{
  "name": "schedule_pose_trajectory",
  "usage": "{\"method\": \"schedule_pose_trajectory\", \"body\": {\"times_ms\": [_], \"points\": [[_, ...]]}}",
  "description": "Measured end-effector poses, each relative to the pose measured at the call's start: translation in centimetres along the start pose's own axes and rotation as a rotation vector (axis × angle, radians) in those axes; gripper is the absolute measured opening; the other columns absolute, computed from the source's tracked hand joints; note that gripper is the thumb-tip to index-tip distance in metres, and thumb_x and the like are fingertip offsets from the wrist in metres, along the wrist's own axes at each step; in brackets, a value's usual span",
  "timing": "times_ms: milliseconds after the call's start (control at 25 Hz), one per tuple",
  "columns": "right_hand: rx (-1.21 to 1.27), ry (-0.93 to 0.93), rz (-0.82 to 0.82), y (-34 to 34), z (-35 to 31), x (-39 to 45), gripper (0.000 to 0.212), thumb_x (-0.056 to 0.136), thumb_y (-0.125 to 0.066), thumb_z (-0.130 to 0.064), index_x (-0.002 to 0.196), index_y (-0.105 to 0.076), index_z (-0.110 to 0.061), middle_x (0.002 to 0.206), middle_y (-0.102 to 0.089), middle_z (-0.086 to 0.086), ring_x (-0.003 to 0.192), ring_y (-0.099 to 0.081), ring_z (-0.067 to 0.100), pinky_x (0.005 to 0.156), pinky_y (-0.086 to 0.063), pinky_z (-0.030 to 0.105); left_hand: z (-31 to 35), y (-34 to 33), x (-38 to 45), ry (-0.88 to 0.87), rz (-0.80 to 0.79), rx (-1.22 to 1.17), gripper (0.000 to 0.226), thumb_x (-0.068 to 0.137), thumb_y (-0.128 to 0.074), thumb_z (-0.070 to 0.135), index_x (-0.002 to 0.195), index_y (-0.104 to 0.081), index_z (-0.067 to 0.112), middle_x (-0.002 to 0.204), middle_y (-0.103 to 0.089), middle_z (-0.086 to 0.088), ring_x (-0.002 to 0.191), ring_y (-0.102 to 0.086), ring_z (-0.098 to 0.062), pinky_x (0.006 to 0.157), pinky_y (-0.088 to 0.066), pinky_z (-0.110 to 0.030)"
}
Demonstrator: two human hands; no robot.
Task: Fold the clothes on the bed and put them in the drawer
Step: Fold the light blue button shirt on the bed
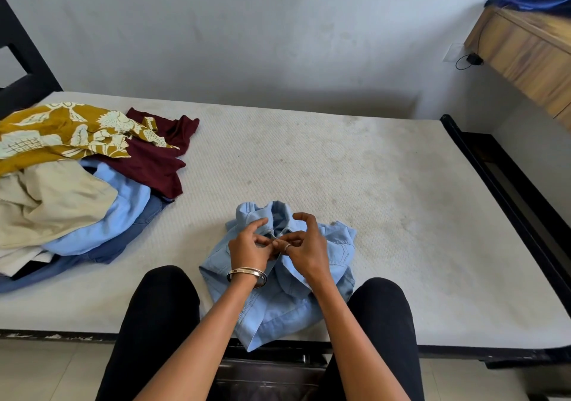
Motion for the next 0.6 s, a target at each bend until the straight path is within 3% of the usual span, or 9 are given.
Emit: {"method": "schedule_pose_trajectory", "body": {"times_ms": [160, 280, 400, 520, 600], "points": [[-0.139, 0.033, 0.096, -0.2, -0.3, 0.2, 0.054, 0.082, -0.072, 0.001, 0.124, -0.045, -0.018, 0.077, -0.07, 0.006, 0.073, -0.07, 0.017, 0.073, -0.059, 0.04, 0.5, -0.7, -0.6, -0.101, 0.043, 0.084, 0.056, 0.068, -0.084, 0.003, 0.121, -0.064, 0.008, 0.069, -0.072, -0.008, 0.062, -0.063, -0.008, 0.068, -0.054, -0.024], [-0.23, 0.129, 0.135, -0.4, -0.4, 0.0, 0.051, 0.081, -0.061, 0.009, 0.121, -0.044, -0.016, 0.069, -0.067, 0.012, 0.065, -0.066, 0.024, 0.065, -0.055, 0.042, 0.7, -1.0, -0.4, -0.123, 0.059, 0.132, 0.049, 0.068, -0.082, 0.004, 0.115, -0.067, 0.009, 0.067, -0.071, -0.006, 0.062, -0.064, -0.011, 0.066, -0.051, -0.021], [-0.245, 0.209, 0.129, -0.4, -0.3, -0.3, 0.045, 0.081, -0.057, 0.01, 0.115, -0.043, -0.016, 0.07, -0.064, 0.012, 0.063, -0.063, 0.026, 0.062, -0.055, 0.042, 0.8, -0.8, 0.8, -0.04, -0.017, 0.171, 0.04, 0.07, -0.076, 0.0, 0.108, -0.071, 0.01, 0.068, -0.071, -0.004, 0.066, -0.067, -0.015, 0.068, -0.056, -0.027], [-0.177, 0.213, 0.057, -0.3, -0.1, -0.4, 0.048, 0.08, -0.06, 0.011, 0.113, -0.043, -0.019, 0.079, -0.064, 0.009, 0.063, -0.061, 0.013, 0.06, -0.054, 0.026, 1.4, 0.0, 2.1, 0.095, -0.105, 0.189, 0.036, 0.067, -0.076, -0.003, 0.099, -0.073, 0.013, 0.069, -0.072, -0.006, 0.068, -0.07, -0.019, 0.072, -0.059, -0.035], [-0.128, 0.169, 0.003, -0.2, 0.2, -0.2, 0.054, 0.078, -0.06, 0.011, 0.116, -0.043, -0.023, 0.087, -0.064, 0.008, 0.066, -0.06, 0.006, 0.064, -0.053, 0.023, 1.7, 0.6, 2.7, 0.22, -0.172, 0.145, 0.033, 0.069, -0.076, -0.005, 0.097, -0.072, 0.012, 0.071, -0.071, -0.009, 0.065, -0.07, -0.021, 0.069, -0.061, -0.036]]}}
Point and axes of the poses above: each hand's wrist, its own x-axis towards the middle knuckle, its own y-axis out of the back of the hand, z = x × y, the point moved 2 cm from there along x, towards the middle knuckle
